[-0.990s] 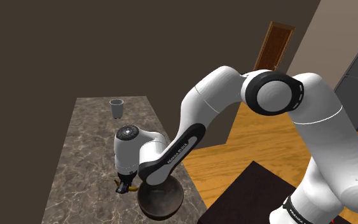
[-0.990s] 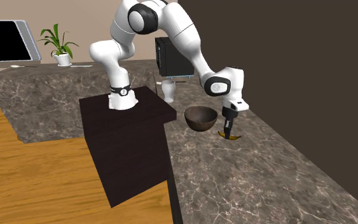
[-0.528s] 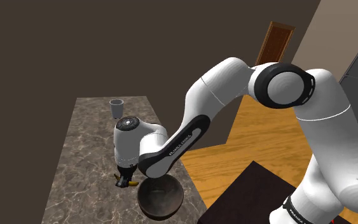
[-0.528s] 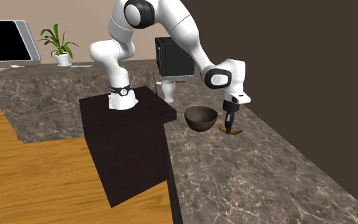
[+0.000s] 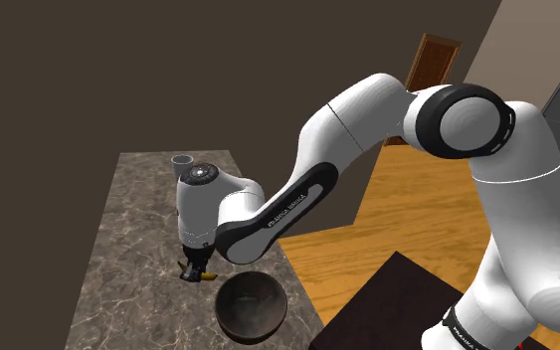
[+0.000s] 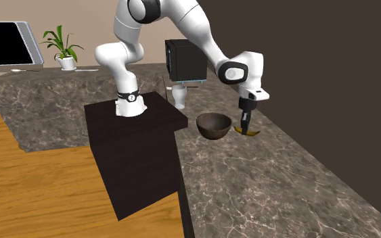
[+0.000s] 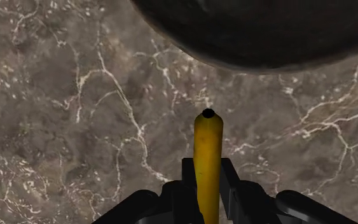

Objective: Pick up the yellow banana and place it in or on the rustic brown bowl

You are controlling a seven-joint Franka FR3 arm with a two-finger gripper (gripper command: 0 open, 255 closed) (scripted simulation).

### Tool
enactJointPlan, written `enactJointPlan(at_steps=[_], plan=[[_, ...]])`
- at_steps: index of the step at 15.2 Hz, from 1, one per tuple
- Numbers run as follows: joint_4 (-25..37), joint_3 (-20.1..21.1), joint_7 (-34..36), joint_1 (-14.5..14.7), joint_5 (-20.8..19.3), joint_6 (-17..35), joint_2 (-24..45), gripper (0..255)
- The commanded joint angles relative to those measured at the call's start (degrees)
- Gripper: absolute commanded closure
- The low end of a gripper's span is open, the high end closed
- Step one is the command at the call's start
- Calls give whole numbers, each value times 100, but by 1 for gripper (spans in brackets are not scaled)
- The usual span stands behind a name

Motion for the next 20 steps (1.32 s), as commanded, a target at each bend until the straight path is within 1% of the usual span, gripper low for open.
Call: enactJointPlan(at_steps=[1,17,20], plan=[[-17,47,-40,-25,55,-92,-108,255],[-4,362,-410,-237,504,-846,-891,255],[-944,454,-290,-354,574,-477,-1480,255]])
